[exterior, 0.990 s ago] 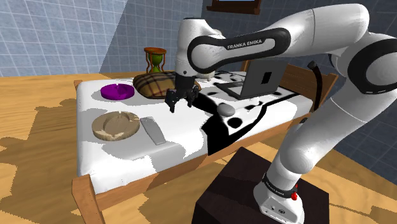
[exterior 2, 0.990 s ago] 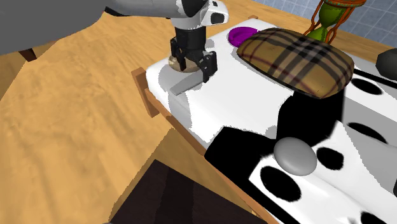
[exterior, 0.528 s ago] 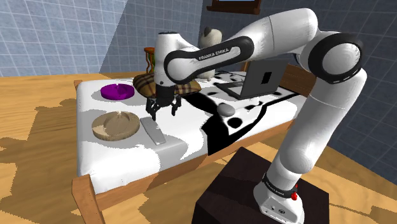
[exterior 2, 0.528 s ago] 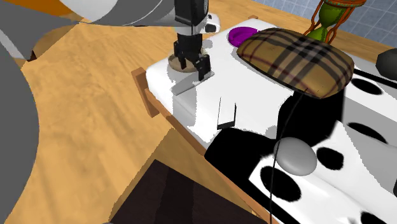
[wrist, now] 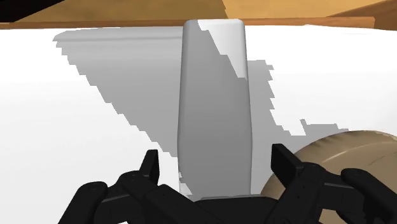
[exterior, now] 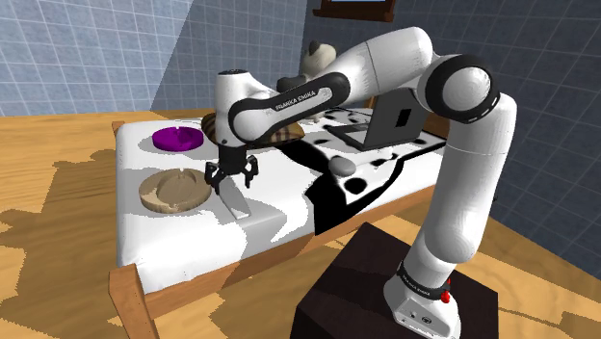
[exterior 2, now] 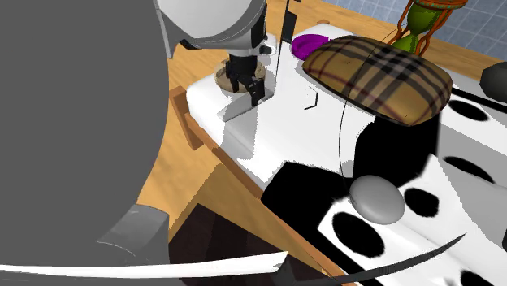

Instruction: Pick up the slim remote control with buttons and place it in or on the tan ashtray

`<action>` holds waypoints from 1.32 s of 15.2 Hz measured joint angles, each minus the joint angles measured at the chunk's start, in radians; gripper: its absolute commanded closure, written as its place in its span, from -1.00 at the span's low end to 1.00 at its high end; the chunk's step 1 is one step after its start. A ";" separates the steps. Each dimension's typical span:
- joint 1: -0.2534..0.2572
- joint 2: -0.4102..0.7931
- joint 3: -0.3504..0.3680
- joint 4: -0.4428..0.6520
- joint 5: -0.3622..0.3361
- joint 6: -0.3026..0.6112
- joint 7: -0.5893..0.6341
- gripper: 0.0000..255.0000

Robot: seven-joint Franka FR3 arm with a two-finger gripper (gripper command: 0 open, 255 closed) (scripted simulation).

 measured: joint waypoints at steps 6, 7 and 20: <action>0.006 0.034 -0.003 -0.023 -0.017 0.053 0.015 -1.00; 0.007 0.034 -0.003 -0.024 -0.018 0.054 0.016 -1.00; 0.007 0.034 -0.003 -0.024 -0.018 0.056 0.016 1.00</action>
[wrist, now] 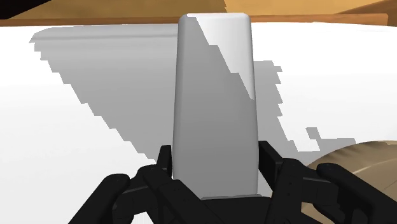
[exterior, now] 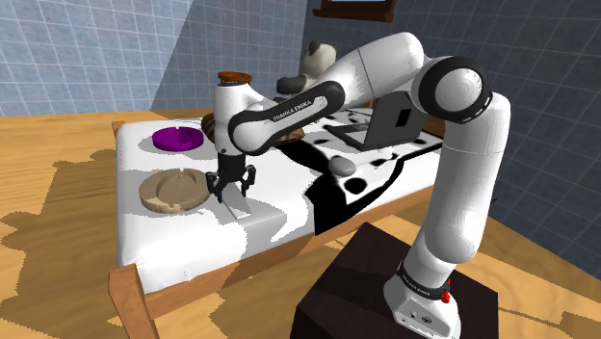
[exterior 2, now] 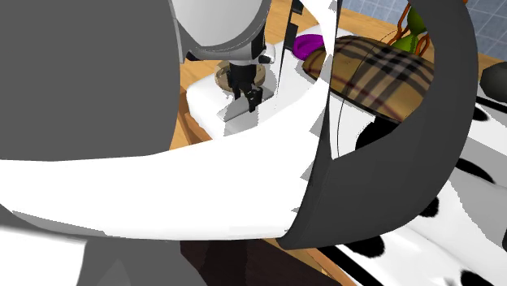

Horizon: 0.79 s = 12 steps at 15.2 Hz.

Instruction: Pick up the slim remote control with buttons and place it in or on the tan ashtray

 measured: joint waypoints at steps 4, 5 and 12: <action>-0.002 -0.013 0.002 0.012 0.007 -0.023 -0.005 1.00; -0.001 -0.018 0.003 0.022 0.010 -0.038 -0.005 1.00; -0.007 -0.053 0.006 0.073 0.029 -0.121 -0.021 1.00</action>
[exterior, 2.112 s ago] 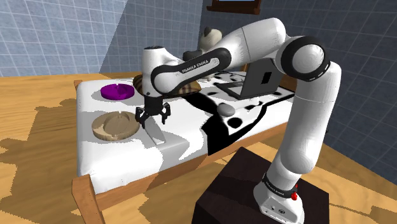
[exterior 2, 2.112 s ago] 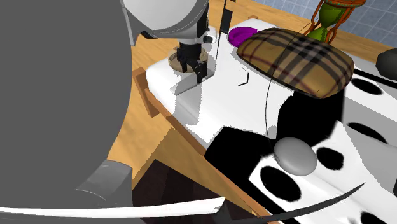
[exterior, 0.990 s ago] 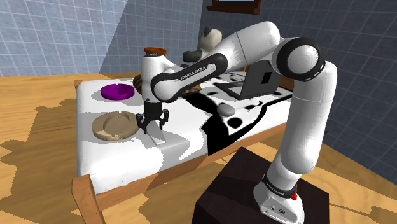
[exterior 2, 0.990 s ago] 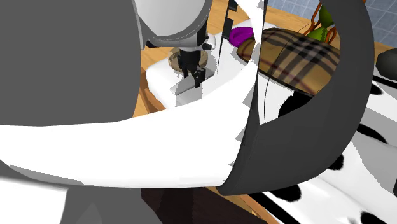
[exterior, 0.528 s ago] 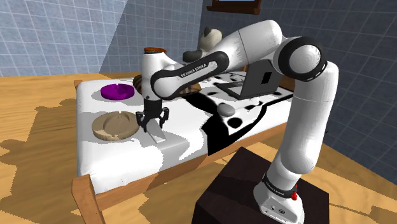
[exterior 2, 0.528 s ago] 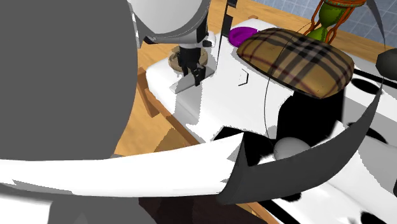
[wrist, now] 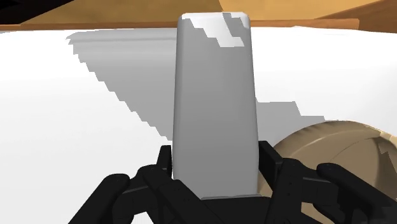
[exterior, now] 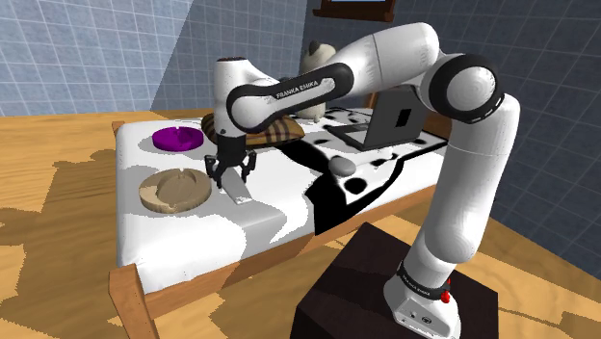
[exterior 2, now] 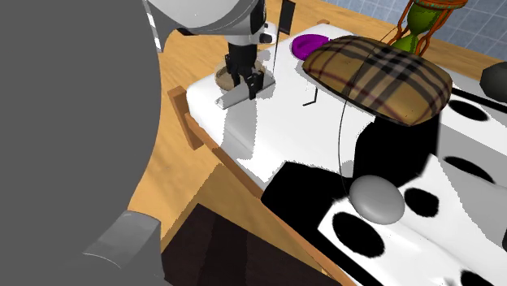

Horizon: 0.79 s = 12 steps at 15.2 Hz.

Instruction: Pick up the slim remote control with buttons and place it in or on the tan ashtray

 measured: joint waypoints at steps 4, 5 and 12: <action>-0.001 -0.015 0.002 0.035 0.008 -0.048 -0.005 1.00; -0.001 -0.020 0.003 0.043 0.010 -0.062 -0.005 1.00; 0.025 0.065 0.008 0.207 -0.024 -0.148 0.025 1.00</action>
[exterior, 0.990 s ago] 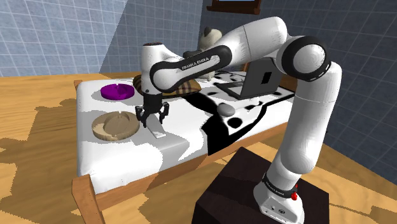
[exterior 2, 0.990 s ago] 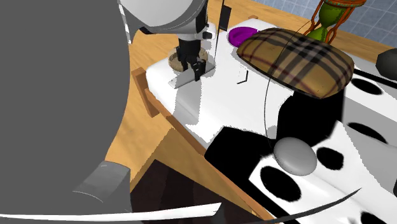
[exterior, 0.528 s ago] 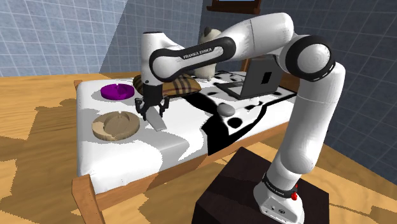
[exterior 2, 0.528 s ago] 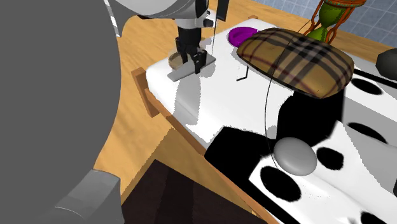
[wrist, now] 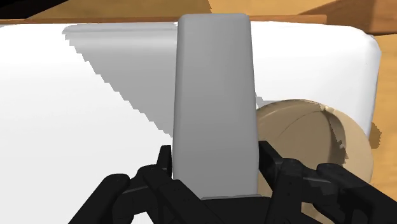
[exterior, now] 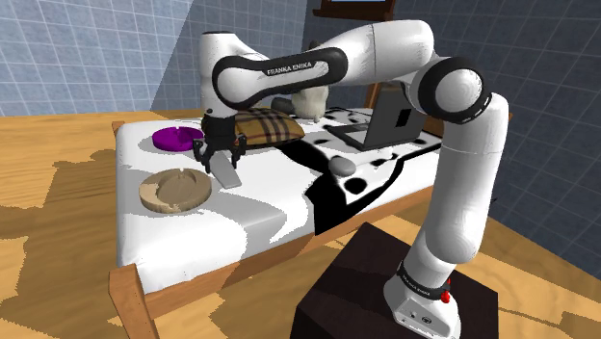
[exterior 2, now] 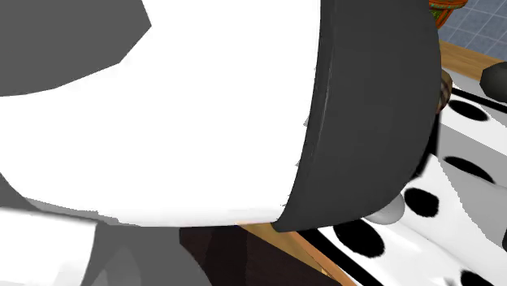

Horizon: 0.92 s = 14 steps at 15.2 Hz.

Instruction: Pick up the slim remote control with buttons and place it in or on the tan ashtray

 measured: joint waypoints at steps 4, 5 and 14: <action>0.063 0.174 -0.002 0.243 -0.065 -0.082 0.048 1.00; 0.082 0.221 -0.005 0.316 -0.080 -0.110 0.054 1.00; 0.231 0.577 -0.044 0.849 -0.164 -0.289 0.066 1.00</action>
